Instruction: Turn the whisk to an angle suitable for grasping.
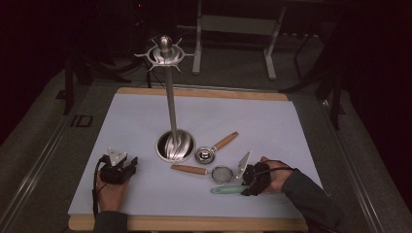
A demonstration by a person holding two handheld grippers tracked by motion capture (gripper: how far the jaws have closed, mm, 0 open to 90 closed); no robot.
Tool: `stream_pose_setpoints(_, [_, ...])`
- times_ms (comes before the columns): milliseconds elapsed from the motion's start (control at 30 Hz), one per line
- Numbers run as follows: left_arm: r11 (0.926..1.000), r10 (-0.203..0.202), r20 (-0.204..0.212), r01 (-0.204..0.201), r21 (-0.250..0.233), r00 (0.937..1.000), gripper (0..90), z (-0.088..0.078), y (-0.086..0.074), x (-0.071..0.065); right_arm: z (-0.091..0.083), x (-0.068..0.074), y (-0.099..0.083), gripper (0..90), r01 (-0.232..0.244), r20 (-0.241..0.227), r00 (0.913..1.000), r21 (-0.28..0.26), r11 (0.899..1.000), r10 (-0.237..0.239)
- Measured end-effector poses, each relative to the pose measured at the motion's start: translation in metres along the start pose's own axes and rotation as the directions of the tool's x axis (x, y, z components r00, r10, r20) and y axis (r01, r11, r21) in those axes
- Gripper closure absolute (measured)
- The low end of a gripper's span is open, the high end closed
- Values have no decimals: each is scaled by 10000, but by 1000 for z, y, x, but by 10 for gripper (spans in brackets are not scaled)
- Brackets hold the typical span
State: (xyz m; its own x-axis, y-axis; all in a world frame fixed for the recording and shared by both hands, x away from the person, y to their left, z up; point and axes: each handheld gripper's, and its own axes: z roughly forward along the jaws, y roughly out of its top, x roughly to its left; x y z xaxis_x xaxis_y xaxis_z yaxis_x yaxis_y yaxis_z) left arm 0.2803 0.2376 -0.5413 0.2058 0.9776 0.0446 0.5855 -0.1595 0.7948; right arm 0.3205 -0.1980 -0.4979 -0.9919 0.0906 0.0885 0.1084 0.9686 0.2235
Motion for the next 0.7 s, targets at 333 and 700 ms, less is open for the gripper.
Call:
stream_pose_setpoints(333, [10000, 9, -13, -9, -4, 10000, 571, 0, 0, 0, -3, 11, 0, 691, 453, -254, 9986, -650, 9969, -471])
stream_pose_setpoints(700, [10000, 46, 8, -45, -86, 10000, 570, -1, 0, 0, -27, 10, -3, 691, 526, 247, 9985, -1940, 9796, -487])
